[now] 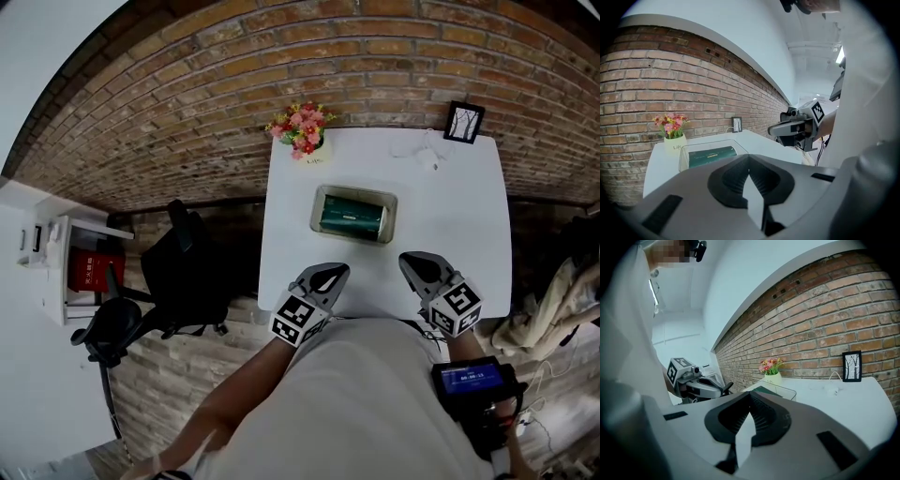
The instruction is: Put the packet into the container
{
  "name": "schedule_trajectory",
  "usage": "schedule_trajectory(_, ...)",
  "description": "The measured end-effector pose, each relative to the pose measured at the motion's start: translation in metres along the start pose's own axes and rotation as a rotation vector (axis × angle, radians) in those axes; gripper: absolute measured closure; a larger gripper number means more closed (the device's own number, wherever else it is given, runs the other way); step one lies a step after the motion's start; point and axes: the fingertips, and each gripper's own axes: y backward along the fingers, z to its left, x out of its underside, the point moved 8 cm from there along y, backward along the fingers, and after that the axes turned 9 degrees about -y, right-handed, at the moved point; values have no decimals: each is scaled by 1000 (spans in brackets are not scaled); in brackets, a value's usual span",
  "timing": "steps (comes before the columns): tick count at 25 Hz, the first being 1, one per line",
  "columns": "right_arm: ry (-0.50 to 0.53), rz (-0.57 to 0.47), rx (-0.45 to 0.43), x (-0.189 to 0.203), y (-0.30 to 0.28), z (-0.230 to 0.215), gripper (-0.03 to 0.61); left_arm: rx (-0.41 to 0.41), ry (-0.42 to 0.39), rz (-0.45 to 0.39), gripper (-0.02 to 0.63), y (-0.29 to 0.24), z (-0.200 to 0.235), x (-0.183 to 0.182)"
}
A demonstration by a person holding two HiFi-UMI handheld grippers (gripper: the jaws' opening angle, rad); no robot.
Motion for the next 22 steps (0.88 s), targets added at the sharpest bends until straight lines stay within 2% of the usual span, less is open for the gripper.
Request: schedule_trajectory(22,-9,-8,14,-5,9,-14,568,38,-30,17,603,-23,1,-11)
